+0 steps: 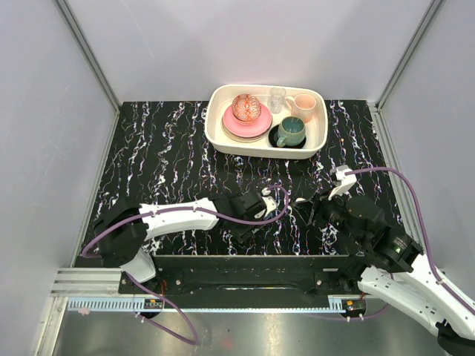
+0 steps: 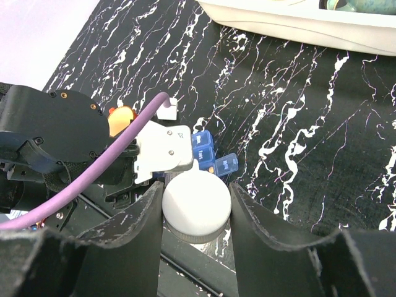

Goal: Sort the pills into containers

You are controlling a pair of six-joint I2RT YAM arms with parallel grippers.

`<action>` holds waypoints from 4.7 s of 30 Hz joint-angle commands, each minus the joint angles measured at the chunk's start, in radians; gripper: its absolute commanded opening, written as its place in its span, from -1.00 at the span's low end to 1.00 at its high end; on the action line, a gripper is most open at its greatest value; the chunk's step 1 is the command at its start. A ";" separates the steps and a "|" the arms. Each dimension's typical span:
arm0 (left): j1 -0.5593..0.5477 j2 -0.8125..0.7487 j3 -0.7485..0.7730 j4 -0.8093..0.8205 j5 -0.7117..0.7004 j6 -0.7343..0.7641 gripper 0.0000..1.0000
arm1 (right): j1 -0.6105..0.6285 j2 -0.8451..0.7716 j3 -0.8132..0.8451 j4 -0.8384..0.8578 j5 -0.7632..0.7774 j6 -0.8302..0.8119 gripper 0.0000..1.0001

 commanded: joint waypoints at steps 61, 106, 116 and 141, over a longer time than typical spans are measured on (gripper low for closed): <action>0.007 0.074 0.162 -0.142 -0.017 0.062 -1.00 | 0.006 -0.085 -0.020 0.013 0.074 0.025 -1.00; 0.015 0.122 0.246 -0.238 -0.023 0.076 -1.00 | 0.006 -0.108 -0.023 0.012 0.082 0.027 -1.00; 0.021 0.134 0.268 -0.252 -0.025 0.082 -1.00 | 0.006 -0.132 -0.027 0.012 0.085 0.031 -1.00; 0.023 0.188 0.337 -0.312 0.003 0.112 -1.00 | 0.007 -0.154 -0.034 0.012 0.088 0.037 -1.00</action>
